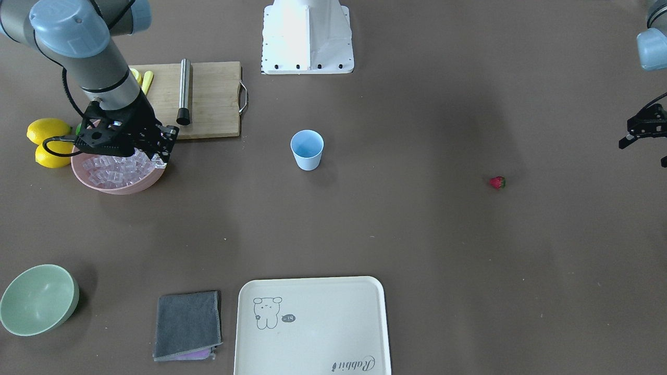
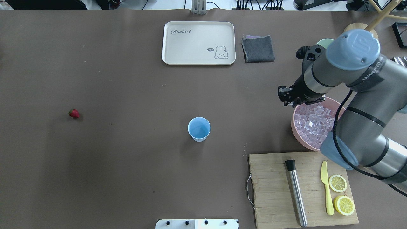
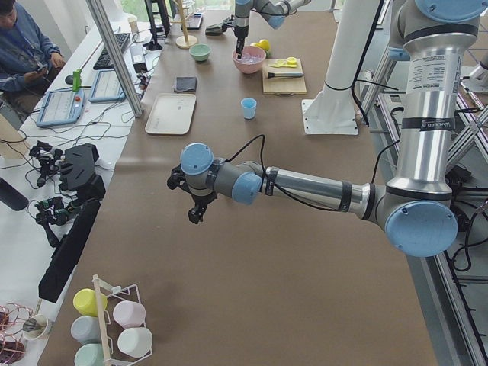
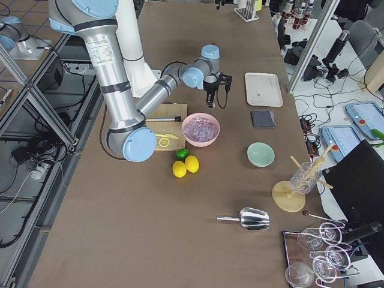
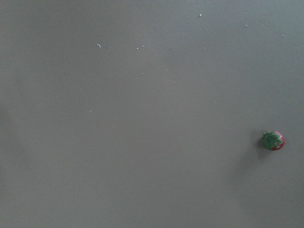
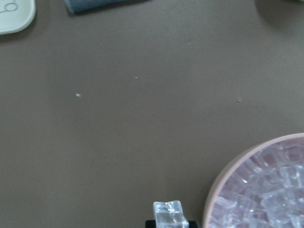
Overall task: Put ice and strawberries in cup
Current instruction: 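Carry the ice cube with the right gripper over the blue cup and release, then move the right gripper back over the pink bowl of ice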
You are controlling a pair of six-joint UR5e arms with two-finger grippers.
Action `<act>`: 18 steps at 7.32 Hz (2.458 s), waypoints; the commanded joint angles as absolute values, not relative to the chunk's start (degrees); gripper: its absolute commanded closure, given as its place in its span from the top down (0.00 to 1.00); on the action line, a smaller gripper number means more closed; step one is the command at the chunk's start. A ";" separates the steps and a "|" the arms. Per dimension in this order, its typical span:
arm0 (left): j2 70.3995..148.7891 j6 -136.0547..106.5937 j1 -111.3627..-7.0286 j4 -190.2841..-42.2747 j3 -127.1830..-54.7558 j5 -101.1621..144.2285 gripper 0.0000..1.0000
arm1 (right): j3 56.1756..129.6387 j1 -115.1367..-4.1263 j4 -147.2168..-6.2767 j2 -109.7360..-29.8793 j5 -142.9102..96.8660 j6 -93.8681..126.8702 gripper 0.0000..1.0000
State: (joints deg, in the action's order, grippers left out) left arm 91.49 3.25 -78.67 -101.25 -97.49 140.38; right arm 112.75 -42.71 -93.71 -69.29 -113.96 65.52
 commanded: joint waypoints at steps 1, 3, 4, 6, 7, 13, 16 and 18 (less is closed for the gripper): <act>91.58 3.25 -78.40 -101.25 -97.56 140.45 0.98 | 112.24 -35.29 -94.75 -61.30 -108.14 66.00 0.00; 91.58 3.25 -78.31 -101.34 -97.56 140.45 0.98 | 108.92 -28.50 -94.83 -53.65 -100.93 67.06 0.00; 91.58 3.25 -77.96 -101.51 -97.47 140.45 0.98 | 106.98 -27.08 -94.66 -51.87 -99.94 69.50 0.00; 91.58 3.25 -77.70 -101.51 -97.38 140.45 0.98 | 103.55 -26.46 -94.75 -48.00 -99.76 71.27 0.00; 91.58 3.25 -77.70 -101.51 -97.30 140.45 0.98 | 102.75 -25.67 -94.66 -47.29 -99.67 71.98 0.00; 91.49 3.25 -77.70 -101.69 -96.68 140.45 0.98 | 101.95 -24.69 -90.30 -47.02 -97.21 76.90 0.99; 91.58 3.25 -77.70 -101.69 -96.68 140.45 0.98 | 105.18 -26.88 -95.66 -52.69 -99.13 76.82 0.99; 91.49 3.34 -77.70 -102.13 -96.59 140.45 0.98 | 111.59 -30.03 -104.06 -58.41 -99.31 72.11 0.99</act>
